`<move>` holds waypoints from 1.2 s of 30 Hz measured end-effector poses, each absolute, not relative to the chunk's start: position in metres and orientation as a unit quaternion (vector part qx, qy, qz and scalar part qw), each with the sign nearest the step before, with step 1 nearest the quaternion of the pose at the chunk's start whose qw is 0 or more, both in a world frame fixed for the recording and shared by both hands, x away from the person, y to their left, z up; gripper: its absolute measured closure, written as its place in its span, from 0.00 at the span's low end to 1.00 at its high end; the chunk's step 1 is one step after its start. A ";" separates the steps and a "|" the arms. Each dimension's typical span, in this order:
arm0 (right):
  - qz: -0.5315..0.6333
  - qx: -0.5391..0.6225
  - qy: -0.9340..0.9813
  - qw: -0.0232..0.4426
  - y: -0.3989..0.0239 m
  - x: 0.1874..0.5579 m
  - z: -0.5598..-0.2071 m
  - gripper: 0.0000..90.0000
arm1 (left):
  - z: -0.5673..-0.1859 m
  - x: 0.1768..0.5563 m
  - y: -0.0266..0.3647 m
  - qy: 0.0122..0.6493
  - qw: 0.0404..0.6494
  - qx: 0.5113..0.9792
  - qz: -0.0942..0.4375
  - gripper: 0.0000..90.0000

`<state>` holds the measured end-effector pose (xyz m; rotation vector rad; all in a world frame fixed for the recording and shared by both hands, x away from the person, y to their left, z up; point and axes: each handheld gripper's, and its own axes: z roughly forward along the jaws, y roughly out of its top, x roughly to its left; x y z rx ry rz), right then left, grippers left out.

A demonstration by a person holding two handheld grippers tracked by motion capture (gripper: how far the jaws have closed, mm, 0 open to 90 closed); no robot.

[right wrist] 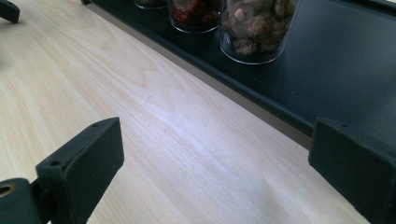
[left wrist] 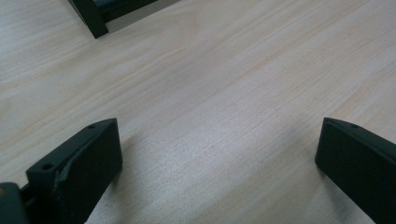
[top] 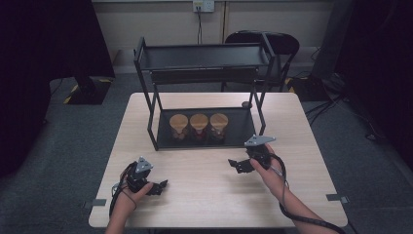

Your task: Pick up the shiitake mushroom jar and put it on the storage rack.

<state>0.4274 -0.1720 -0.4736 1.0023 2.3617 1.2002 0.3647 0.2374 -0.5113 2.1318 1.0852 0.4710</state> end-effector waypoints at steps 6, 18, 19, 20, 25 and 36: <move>0.417 0.347 0.825 0.155 -0.177 0.423 -0.474 0.03 | -0.511 0.365 0.237 0.418 0.344 0.821 0.182 0.00; 0.419 0.350 0.824 0.154 -0.188 0.415 -0.476 0.03 | -0.511 0.365 0.237 0.418 0.345 0.821 0.181 0.00; 0.419 0.349 0.824 0.154 -0.189 0.415 -0.476 0.03 | -0.511 0.365 0.237 0.418 0.345 0.821 0.181 0.00; 0.419 0.350 0.824 0.154 -0.190 0.414 -0.476 0.03 | -0.511 0.365 0.237 0.418 0.345 0.821 0.181 0.00; 0.419 0.352 0.823 0.153 -0.194 0.411 -0.478 0.03 | -0.511 0.365 0.237 0.418 0.344 0.821 0.182 0.00; 0.420 0.353 0.822 0.151 -0.202 0.406 -0.480 0.03 | -0.511 0.365 0.237 0.418 0.344 0.821 0.182 0.00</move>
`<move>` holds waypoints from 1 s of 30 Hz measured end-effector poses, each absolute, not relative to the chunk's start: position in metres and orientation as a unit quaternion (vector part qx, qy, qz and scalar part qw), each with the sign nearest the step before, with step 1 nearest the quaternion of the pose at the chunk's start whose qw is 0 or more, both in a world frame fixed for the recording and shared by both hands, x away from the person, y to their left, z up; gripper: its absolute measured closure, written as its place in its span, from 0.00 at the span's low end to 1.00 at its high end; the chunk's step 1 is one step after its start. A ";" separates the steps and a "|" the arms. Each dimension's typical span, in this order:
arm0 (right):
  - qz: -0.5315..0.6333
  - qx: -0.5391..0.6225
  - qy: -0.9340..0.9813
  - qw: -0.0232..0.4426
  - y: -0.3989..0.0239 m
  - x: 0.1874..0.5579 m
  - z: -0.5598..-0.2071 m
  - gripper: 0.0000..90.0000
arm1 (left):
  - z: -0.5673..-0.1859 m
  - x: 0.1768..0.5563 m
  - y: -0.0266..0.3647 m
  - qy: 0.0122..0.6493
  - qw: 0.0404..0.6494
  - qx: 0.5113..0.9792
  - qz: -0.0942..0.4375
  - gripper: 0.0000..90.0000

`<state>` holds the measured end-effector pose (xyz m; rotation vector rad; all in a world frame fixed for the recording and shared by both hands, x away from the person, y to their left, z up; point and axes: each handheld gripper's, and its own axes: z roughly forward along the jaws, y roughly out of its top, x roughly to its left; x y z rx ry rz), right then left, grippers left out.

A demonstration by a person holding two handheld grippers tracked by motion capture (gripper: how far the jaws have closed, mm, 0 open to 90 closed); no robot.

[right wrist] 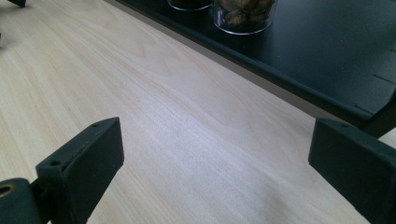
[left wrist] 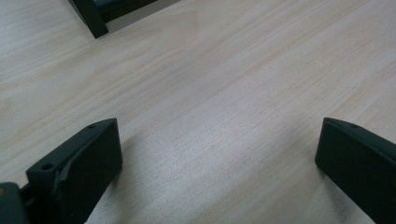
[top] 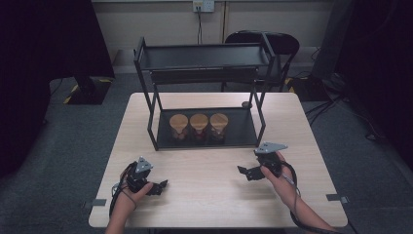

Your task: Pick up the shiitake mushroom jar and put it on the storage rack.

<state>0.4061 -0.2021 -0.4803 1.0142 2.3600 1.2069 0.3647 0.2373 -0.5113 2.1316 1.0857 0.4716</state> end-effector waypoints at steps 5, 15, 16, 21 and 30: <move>0.422 0.354 0.821 0.152 -0.205 0.405 -0.480 0.03 | -0.511 0.365 0.237 0.418 0.344 0.821 0.182 0.00; 0.421 0.355 0.820 0.154 -0.215 0.400 -0.480 0.03 | -0.511 0.365 0.237 0.418 0.344 0.821 0.182 0.00; 0.420 0.355 0.820 0.154 -0.216 0.400 -0.481 0.03 | -0.511 0.365 0.237 0.418 0.344 0.821 0.182 0.00; 0.420 0.357 0.820 0.155 -0.220 0.397 -0.482 0.03 | -0.511 0.365 0.237 0.418 0.344 0.821 0.182 0.00; 0.423 0.359 0.817 0.155 -0.228 0.394 -0.482 0.03 | -0.511 0.365 0.237 0.418 0.344 0.821 0.182 0.00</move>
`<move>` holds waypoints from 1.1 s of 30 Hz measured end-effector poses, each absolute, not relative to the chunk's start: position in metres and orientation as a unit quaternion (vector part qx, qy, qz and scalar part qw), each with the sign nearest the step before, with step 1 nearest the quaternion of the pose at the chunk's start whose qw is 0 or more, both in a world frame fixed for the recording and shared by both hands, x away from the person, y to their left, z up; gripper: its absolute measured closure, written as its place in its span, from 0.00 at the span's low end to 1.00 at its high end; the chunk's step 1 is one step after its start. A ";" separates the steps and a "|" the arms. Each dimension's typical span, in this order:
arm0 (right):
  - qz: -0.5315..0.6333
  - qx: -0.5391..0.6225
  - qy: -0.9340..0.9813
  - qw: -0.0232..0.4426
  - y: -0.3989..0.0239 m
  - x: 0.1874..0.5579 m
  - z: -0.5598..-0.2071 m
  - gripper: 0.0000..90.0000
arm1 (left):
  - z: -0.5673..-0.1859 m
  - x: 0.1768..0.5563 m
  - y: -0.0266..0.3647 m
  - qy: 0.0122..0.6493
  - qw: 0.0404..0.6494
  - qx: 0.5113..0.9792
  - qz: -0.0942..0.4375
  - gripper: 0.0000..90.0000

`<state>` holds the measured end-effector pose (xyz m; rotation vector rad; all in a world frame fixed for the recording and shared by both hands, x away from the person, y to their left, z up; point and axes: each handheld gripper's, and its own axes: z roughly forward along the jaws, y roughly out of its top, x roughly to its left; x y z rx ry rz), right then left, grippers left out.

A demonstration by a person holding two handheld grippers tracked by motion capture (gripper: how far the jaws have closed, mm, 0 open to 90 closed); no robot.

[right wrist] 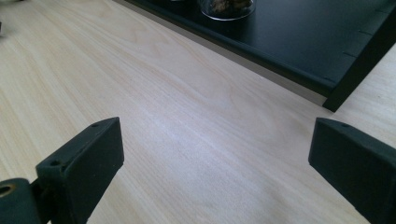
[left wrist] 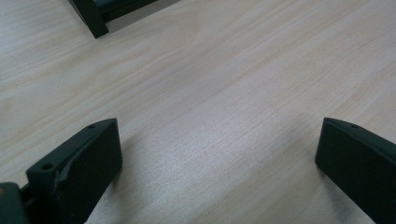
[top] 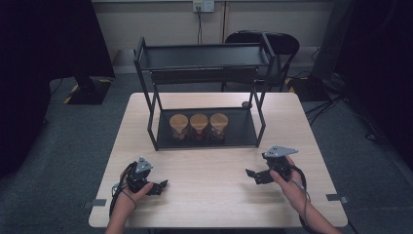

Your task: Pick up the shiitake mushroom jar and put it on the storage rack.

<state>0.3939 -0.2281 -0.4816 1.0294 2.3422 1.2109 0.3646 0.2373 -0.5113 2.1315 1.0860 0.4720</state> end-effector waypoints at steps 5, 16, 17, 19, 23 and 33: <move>0.423 0.362 0.816 0.155 -0.234 0.391 -0.482 0.03 | -0.511 0.365 0.237 0.418 0.344 0.821 0.182 0.00; 0.421 0.374 0.812 0.156 -0.250 0.385 -0.486 0.03 | -0.511 0.365 0.237 0.418 0.344 0.821 0.182 0.00; 0.421 0.375 0.811 0.156 -0.251 0.384 -0.486 0.03 | -0.511 0.365 0.237 0.418 0.344 0.821 0.182 0.00; 0.420 0.376 0.811 0.156 -0.253 0.383 -0.486 0.03 | -0.511 0.365 0.237 0.418 0.344 0.821 0.182 0.00; 0.422 0.378 0.810 0.154 -0.257 0.381 -0.487 0.03 | -0.511 0.365 0.237 0.418 0.344 0.821 0.182 0.00; 0.425 0.384 0.805 0.152 -0.270 0.376 -0.488 0.03 | -0.511 0.365 0.237 0.418 0.344 0.821 0.182 0.00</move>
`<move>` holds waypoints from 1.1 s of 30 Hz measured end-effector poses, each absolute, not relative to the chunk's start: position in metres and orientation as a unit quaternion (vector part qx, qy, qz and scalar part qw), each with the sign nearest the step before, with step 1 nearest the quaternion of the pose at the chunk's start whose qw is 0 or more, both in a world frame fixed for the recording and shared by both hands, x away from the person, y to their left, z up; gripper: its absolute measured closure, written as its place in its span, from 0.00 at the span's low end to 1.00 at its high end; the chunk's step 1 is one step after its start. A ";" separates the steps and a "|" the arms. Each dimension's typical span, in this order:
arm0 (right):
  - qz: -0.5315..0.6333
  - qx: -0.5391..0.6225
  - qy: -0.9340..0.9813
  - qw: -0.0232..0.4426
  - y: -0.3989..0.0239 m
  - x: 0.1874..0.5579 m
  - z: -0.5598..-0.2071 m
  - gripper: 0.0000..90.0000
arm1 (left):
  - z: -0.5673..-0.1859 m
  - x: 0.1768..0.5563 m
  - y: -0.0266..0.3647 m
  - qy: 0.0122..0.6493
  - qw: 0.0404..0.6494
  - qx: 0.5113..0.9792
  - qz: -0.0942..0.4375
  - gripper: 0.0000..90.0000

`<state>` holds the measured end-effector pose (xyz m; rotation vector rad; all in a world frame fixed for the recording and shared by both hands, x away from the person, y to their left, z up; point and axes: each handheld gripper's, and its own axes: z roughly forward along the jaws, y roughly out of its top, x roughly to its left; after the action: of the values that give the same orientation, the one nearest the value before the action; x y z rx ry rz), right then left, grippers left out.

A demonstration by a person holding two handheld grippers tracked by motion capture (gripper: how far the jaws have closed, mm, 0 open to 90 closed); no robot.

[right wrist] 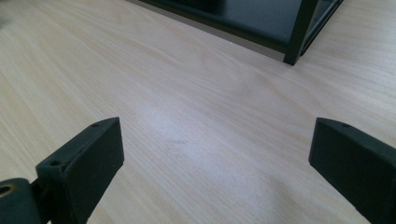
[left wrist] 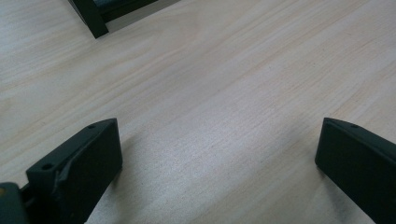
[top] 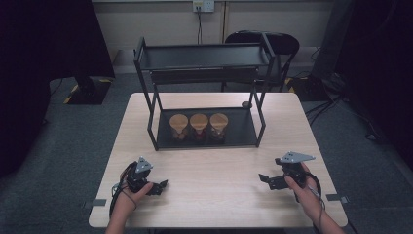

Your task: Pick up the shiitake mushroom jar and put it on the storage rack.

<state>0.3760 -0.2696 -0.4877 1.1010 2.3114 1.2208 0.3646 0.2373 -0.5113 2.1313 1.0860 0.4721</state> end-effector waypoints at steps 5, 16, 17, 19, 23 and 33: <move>0.425 0.386 0.805 0.150 -0.275 0.373 -0.488 0.03 | -0.511 0.365 0.237 0.418 0.344 0.821 0.182 0.00; 0.425 0.395 0.801 0.148 -0.289 0.367 -0.492 0.03 | -0.511 0.365 0.237 0.418 0.345 0.821 0.182 0.00; 0.425 0.396 0.800 0.148 -0.290 0.366 -0.492 0.03 | -0.511 0.365 0.237 0.418 0.344 0.821 0.182 0.00; 0.427 0.399 0.798 0.148 -0.293 0.365 -0.493 0.03 | -0.511 0.365 0.237 0.418 0.345 0.821 0.182 0.00; 0.425 0.402 0.797 0.150 -0.298 0.363 -0.493 0.03 | -0.511 0.365 0.237 0.418 0.344 0.821 0.182 0.00; 0.422 0.407 0.796 0.147 -0.307 0.359 -0.497 0.03 | -0.511 0.365 0.237 0.418 0.344 0.821 0.182 0.00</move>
<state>0.3587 -0.3074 -0.4967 1.1716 2.2919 1.2145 0.3646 0.2374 -0.5113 2.1316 1.0858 0.4720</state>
